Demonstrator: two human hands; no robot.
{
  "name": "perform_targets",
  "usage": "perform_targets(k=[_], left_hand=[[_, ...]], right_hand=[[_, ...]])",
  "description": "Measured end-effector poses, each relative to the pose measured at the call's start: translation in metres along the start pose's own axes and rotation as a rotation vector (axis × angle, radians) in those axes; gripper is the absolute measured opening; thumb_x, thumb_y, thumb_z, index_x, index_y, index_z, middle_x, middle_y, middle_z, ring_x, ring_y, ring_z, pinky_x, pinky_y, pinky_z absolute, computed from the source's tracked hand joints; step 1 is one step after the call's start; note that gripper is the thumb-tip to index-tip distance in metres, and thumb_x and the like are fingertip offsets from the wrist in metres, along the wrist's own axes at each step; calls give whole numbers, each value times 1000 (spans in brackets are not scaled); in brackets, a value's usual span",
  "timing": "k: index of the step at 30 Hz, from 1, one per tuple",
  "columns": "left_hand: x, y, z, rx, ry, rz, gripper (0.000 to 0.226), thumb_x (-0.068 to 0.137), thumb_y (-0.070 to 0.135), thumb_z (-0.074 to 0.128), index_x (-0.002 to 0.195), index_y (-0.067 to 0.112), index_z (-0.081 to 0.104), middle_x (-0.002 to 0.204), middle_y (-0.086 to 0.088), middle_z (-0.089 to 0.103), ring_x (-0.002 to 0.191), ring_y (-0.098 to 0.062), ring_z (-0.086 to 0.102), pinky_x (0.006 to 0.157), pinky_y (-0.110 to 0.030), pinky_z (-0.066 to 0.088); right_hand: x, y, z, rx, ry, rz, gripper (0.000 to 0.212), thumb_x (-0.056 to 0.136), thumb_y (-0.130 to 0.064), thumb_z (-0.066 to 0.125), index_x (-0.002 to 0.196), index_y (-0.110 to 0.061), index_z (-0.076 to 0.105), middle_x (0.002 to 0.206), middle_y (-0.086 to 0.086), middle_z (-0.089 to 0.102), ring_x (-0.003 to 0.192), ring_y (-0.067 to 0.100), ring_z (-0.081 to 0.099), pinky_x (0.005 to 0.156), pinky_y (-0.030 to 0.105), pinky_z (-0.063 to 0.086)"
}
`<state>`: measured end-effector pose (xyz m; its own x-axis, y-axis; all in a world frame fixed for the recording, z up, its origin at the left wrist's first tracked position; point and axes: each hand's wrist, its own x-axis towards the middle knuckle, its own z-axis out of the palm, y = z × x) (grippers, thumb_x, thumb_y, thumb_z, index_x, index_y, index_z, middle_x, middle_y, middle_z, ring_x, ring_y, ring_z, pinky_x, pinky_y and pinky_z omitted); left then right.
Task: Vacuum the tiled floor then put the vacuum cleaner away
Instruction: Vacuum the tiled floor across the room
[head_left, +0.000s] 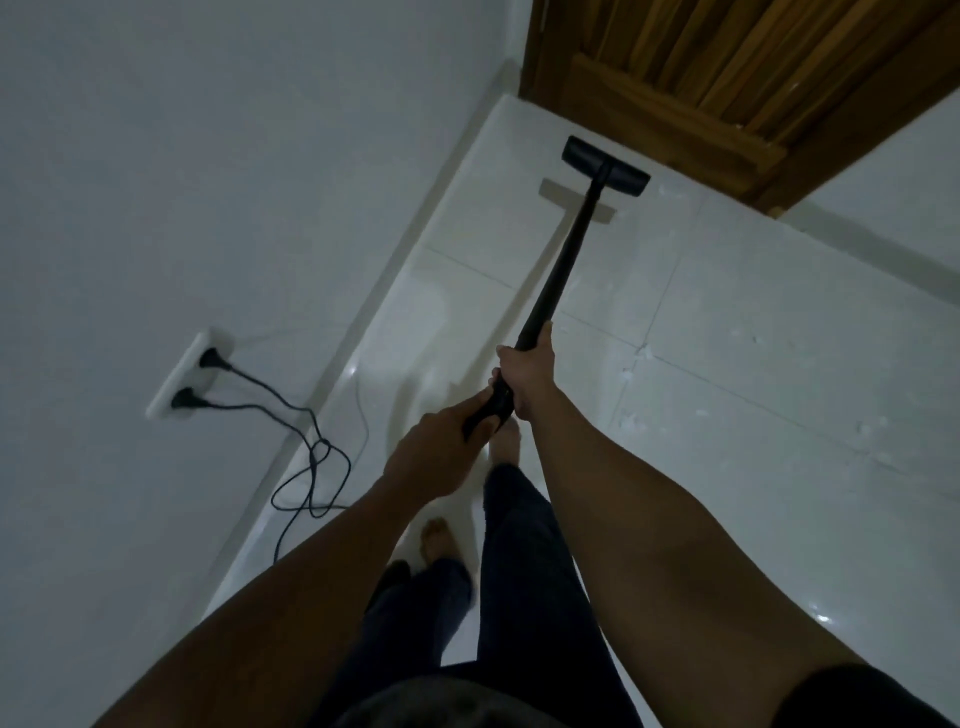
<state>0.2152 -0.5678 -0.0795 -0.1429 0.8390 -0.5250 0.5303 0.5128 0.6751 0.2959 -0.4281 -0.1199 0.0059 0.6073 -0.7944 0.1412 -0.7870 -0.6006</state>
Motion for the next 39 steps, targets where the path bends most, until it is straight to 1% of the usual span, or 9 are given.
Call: perform_targets(k=[3, 5, 11, 17, 24, 30, 35, 37, 39], left_hand=[[-55, -11, 21, -25, -12, 31, 43, 100, 57, 38, 138, 67, 20, 96, -5, 74, 78, -19, 71, 76, -44, 61], [-87, -19, 38, -41, -20, 47, 44, 101, 57, 38, 136, 72, 16, 86, -2, 74, 69, -16, 70, 70, -43, 60], [-163, -43, 84, -55, -12, 32, 46, 101, 56, 40, 145, 61, 27, 94, -3, 76, 73, -16, 71, 73, -42, 60], [-238, -50, 134, -15, -3, 27, 47, 103, 49, 41, 150, 45, 38, 88, 3, 73, 74, -12, 69, 75, -38, 59], [-345, -77, 195, -54, -34, 100, 43, 105, 42, 41, 148, 38, 41, 68, 4, 65, 55, -9, 62, 59, -31, 54], [-415, -120, 221, -110, -17, 48, 41, 102, 42, 47, 143, 38, 48, 83, 15, 62, 75, -3, 65, 69, -17, 53], [-491, -170, 232, -174, -25, 113, 44, 102, 43, 49, 146, 36, 48, 89, 19, 60, 77, 5, 64, 72, -22, 57], [-522, -186, 234, -179, -3, 137, 42, 102, 41, 51, 144, 35, 50, 97, 27, 56, 84, 18, 59, 73, -10, 51], [-560, -199, 235, -205, -20, 108, 43, 102, 44, 50, 145, 37, 49, 96, 19, 65, 81, 9, 64, 73, -15, 54]], right_hand=[[-43, 40, -19, -26, -6, -1, 96, 98, 3, 54, 162, -42, 0, 105, 15, 60, 52, 19, 52, 49, 32, 52], [-65, 68, -29, -32, 8, 21, 94, 99, 0, 54, 162, -43, -1, 107, 16, 61, 53, 19, 53, 51, 32, 53], [-106, 146, -54, -34, 32, 53, 78, 105, -25, 54, 162, -44, 4, 103, 12, 63, 54, 19, 54, 54, 33, 54], [-153, 214, -93, -41, -10, 71, 74, 106, -24, 50, 162, -43, 5, 113, 10, 56, 56, 17, 53, 50, 29, 51], [-233, 303, -133, -77, -44, 87, 73, 107, -18, 46, 163, -38, 4, 118, 10, 51, 54, 17, 51, 50, 30, 51], [-288, 373, -136, -102, -61, 118, 70, 107, -15, 44, 164, -33, 7, 115, 12, 50, 56, 18, 52, 50, 30, 49], [-338, 447, -123, -220, -42, 52, 62, 106, -15, 45, 162, -20, 19, 117, 16, 55, 84, 30, 60, 77, 43, 57], [-362, 473, -118, -218, -31, 58, 59, 105, -15, 43, 161, -19, 23, 109, 17, 61, 77, 28, 60, 69, 39, 56], [-392, 501, -114, -202, -22, 78, 53, 107, -17, 38, 158, -19, 27, 93, 13, 60, 63, 22, 58, 58, 35, 53]])
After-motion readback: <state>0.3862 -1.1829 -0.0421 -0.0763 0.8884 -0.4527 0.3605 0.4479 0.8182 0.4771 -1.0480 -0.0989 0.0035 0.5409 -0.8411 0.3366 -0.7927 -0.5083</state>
